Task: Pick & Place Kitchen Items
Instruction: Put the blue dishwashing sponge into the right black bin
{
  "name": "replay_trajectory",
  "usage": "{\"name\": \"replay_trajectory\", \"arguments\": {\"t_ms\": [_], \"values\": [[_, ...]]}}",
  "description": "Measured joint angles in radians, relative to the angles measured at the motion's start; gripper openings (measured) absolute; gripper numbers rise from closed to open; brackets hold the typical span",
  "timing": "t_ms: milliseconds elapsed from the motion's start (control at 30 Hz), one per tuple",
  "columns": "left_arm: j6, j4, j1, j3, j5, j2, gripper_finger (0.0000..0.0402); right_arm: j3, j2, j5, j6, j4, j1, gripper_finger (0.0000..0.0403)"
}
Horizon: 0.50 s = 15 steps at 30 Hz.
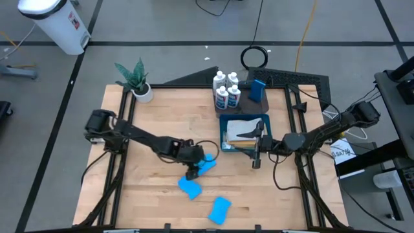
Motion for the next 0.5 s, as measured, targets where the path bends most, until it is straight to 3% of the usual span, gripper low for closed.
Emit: {"name": "replay_trajectory", "arguments": {"t_ms": [267, 500], "values": [[-0.072, -0.159, -0.001, 0.182, 0.001, 0.167, 0.0278, 0.0, 0.0, 0.0, 0.001, -0.019, 0.0, 0.0208], [0.016, -0.262, -0.002, 0.215, 0.004, 0.208, 0.0278, 0.0, 0.0, 0.0, 0.001, -0.027, 0.0, 0.0208]]}}
